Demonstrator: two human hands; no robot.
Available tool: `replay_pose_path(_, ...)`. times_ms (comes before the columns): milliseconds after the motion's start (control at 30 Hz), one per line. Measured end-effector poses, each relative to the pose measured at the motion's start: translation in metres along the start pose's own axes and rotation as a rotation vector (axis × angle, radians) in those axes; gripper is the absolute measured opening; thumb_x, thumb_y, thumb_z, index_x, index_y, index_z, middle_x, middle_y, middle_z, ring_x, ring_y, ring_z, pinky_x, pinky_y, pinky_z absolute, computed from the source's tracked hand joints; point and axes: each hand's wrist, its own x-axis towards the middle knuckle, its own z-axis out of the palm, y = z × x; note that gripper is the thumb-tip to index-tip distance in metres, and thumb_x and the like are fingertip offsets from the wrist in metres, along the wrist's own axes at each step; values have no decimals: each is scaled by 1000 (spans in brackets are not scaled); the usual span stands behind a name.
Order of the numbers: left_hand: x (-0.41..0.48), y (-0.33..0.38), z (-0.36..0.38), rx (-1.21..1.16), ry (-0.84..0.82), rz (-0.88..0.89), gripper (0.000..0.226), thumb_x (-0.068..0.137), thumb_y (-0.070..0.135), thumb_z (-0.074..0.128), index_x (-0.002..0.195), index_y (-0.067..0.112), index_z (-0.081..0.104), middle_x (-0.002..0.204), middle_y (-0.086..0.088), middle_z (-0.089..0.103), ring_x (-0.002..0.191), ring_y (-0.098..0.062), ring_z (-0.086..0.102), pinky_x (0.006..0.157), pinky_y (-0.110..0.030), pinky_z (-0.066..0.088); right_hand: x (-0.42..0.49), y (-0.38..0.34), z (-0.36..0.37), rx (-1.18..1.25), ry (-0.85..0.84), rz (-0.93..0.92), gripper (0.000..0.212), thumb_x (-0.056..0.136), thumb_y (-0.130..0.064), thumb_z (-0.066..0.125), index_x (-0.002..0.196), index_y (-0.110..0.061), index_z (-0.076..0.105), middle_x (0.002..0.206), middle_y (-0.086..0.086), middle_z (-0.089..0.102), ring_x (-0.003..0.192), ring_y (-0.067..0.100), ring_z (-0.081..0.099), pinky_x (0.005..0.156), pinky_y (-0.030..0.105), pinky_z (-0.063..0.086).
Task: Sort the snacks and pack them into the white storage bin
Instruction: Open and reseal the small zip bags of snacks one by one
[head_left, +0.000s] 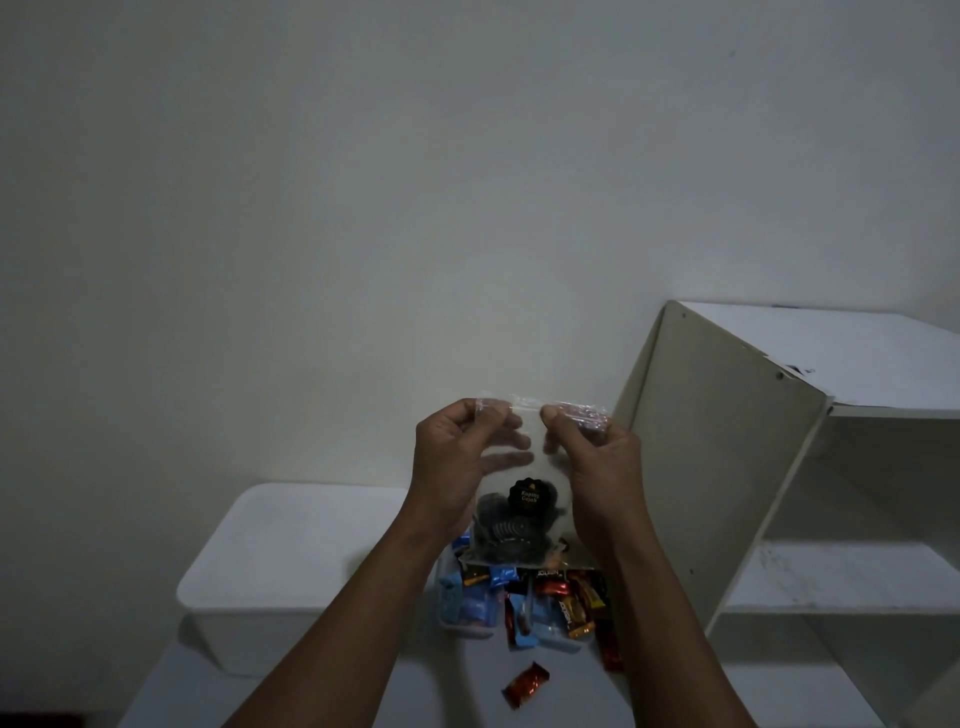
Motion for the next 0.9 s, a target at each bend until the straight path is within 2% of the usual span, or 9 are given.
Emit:
replay_pose_path(333,3,-1,-3,91,0,38,12,94,9,58,88,4,66,84,-9,70,74,-24,69,77,-50,60,5,2,-1,32,-17,26,12,83,-22,76,84,-11,74,64,-4,66,69,15,60,73,39,51)
replay_pose_path(433,4,-2,-4,26,-41,-31,10,91,10,62,88,1,67,82,-11,68,75,-25,68,79,-53,59,6,2,-2,27,-5,17,11,82,-21,76,83,-10,75,65,-4,67,68,14,60,70,33,51)
replay_pose_path(567,3,-3,-3,114,-102,-49,13,87,13,68,93,1,70,84,-13,68,77,-25,66,78,-53,59,3,1,-1,-15,-70,9,15,85,-20,74,91,-7,76,76,-2,74,72,7,66,69,26,51)
replay_pose_path(667,4,-4,-3,130,-100,-35,8,89,11,65,84,9,71,87,-13,68,76,-25,65,77,-53,59,2,1,0,-33,-102,0,12,87,-21,71,88,-9,76,72,-3,73,69,6,65,68,25,53)
replay_pose_path(767,6,-4,-5,134,-83,-21,10,89,9,65,81,12,71,86,-13,69,74,-26,64,76,-51,59,1,3,2,-28,-99,11,11,90,-20,69,86,-12,75,69,-4,71,68,8,63,70,29,54)
replay_pose_path(900,4,-5,-5,132,-71,-32,7,86,14,68,88,8,72,84,-10,69,75,-25,65,77,-53,59,3,4,4,-22,-44,-7,11,90,-17,69,90,-7,75,68,-5,71,65,3,63,63,19,53)
